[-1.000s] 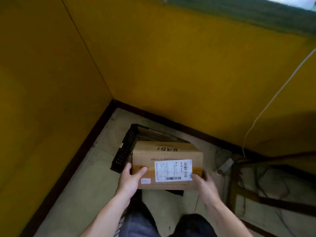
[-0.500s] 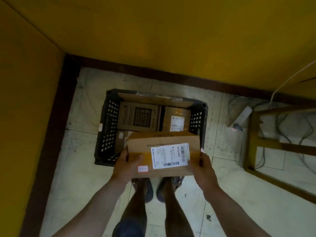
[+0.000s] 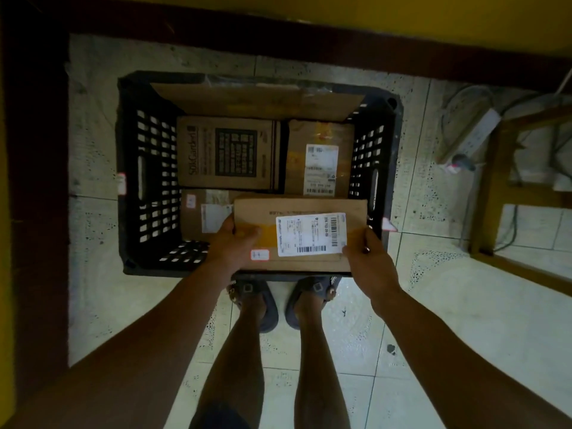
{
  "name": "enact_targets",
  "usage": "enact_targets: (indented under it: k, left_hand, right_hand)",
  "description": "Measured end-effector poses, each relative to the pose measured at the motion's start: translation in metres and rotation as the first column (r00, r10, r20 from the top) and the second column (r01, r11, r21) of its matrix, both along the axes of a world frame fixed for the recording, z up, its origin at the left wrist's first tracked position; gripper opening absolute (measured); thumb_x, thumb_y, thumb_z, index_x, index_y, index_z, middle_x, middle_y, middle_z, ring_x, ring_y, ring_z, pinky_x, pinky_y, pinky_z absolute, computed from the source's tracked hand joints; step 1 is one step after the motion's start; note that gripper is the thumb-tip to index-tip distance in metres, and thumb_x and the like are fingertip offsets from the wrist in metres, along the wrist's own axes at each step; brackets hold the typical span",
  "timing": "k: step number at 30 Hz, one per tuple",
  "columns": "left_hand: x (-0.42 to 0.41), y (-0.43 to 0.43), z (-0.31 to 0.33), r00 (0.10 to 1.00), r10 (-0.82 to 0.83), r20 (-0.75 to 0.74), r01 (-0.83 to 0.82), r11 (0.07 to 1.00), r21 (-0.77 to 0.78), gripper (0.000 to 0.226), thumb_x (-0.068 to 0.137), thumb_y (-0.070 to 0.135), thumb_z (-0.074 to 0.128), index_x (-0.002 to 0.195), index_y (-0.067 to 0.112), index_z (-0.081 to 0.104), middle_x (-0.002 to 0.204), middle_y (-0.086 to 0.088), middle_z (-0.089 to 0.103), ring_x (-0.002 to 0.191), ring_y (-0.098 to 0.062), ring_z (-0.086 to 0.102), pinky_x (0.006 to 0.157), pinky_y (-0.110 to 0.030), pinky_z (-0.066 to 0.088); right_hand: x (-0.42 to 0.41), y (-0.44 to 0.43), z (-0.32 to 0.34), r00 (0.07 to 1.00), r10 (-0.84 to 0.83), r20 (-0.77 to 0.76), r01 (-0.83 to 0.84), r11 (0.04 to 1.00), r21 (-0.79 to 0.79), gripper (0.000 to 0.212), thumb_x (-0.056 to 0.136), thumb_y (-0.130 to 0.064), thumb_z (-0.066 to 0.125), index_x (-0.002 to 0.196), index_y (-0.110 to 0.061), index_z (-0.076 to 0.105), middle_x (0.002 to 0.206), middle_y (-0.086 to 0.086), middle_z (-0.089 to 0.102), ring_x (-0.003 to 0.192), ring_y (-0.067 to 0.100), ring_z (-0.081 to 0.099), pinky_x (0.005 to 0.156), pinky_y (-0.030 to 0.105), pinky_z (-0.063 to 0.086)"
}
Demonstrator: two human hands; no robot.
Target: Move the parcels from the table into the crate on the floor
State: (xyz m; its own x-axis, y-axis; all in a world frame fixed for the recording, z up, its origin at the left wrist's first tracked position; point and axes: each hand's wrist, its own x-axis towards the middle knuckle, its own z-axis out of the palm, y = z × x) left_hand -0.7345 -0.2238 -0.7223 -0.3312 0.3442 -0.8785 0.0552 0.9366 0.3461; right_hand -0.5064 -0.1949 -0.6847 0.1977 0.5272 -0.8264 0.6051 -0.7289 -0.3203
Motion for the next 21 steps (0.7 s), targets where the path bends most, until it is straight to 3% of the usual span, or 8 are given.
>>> enact_targets:
  k: [2, 7, 11, 13, 15, 18, 21]
  left_hand:
    - [-0.002, 0.003, -0.007, 0.999, -0.050, -0.020, 0.050, 0.999, -0.022, 0.051, 0.094, 0.033, 0.063, 0.141, 0.027, 0.045, 0.137, -0.011, 0.055, 0.122, -0.034, 0.055, 0.092, -0.037, 0.046]
    - [-0.006, 0.002, -0.012, 0.990, -0.137, -0.031, 0.136, 0.990, -0.025, 0.049, 0.094, 0.037, 0.061, 0.139, 0.026, 0.047, 0.138, -0.011, 0.055, 0.124, -0.035, 0.053, 0.098, -0.042, 0.047]
    - [-0.013, 0.003, -0.007, 0.992, -0.129, 0.004, 0.129, 0.991, -0.040, 0.046, 0.093, 0.038, 0.062, 0.136, 0.026, 0.050, 0.135, -0.009, 0.058, 0.120, -0.031, 0.057, 0.100, -0.045, 0.049]
    - [-0.013, 0.007, -0.007, 0.986, -0.164, -0.003, 0.164, 0.985, -0.062, 0.047, 0.094, 0.039, 0.061, 0.136, 0.024, 0.049, 0.133, -0.010, 0.058, 0.119, -0.032, 0.058, 0.098, -0.044, 0.050]
    - [-0.009, 0.010, -0.010, 0.979, -0.201, -0.026, 0.199, 0.977, -0.071, 0.047, 0.095, 0.039, 0.059, 0.138, 0.022, 0.046, 0.133, -0.012, 0.058, 0.118, -0.032, 0.058, 0.092, -0.040, 0.050]
    - [-0.003, 0.007, -0.013, 0.959, -0.276, -0.072, 0.270, 0.959, -0.082, 0.054, 0.097, 0.043, 0.054, 0.145, 0.023, 0.037, 0.135, -0.013, 0.056, 0.119, -0.033, 0.058, 0.078, -0.031, 0.044]
    - [-0.004, 0.004, -0.014, 0.962, -0.267, -0.057, 0.261, 0.961, -0.094, 0.059, 0.098, 0.043, 0.052, 0.150, 0.027, 0.029, 0.140, -0.012, 0.051, 0.122, -0.034, 0.055, 0.074, -0.028, 0.039]
  right_hand:
    - [-0.002, 0.002, -0.008, 0.999, 0.044, 0.001, -0.044, 0.999, -0.021, 0.036, 0.099, -0.020, 0.051, 0.134, -0.024, 0.045, 0.125, 0.004, 0.059, 0.089, 0.013, 0.052, 0.058, 0.016, 0.034]
    - [-0.005, 0.003, -0.015, 0.984, 0.163, 0.074, -0.162, 0.987, -0.021, 0.033, 0.101, -0.022, 0.045, 0.133, -0.015, 0.042, 0.129, 0.011, 0.056, 0.110, 0.028, 0.058, 0.078, 0.030, 0.049]
    - [-0.001, 0.003, -0.010, 0.952, 0.280, 0.125, -0.283, 0.959, 0.007, 0.026, 0.101, -0.017, 0.042, 0.126, -0.012, 0.044, 0.124, 0.011, 0.057, 0.097, 0.025, 0.058, 0.060, 0.018, 0.044]
    - [-0.001, 0.007, -0.010, 0.919, 0.371, 0.134, -0.371, 0.928, -0.029, 0.032, 0.100, -0.015, 0.043, 0.132, -0.009, 0.041, 0.129, 0.012, 0.053, 0.108, 0.027, 0.058, 0.074, 0.023, 0.051]
    - [-0.006, 0.010, -0.012, 0.926, 0.356, 0.126, -0.349, 0.934, -0.071, 0.044, 0.098, -0.012, 0.046, 0.140, -0.007, 0.033, 0.135, 0.015, 0.050, 0.119, 0.032, 0.055, 0.091, 0.037, 0.054]
    - [-0.013, 0.007, -0.016, 0.926, 0.344, 0.155, -0.325, 0.936, -0.136, 0.061, 0.098, -0.014, 0.048, 0.151, -0.012, 0.018, 0.144, 0.015, 0.042, 0.129, 0.037, 0.047, 0.100, 0.049, 0.049]
    - [-0.014, 0.002, -0.016, 0.937, 0.315, 0.153, -0.298, 0.946, -0.126, 0.069, 0.098, -0.013, 0.049, 0.155, -0.015, 0.010, 0.146, 0.014, 0.038, 0.133, 0.036, 0.042, 0.104, 0.051, 0.045]
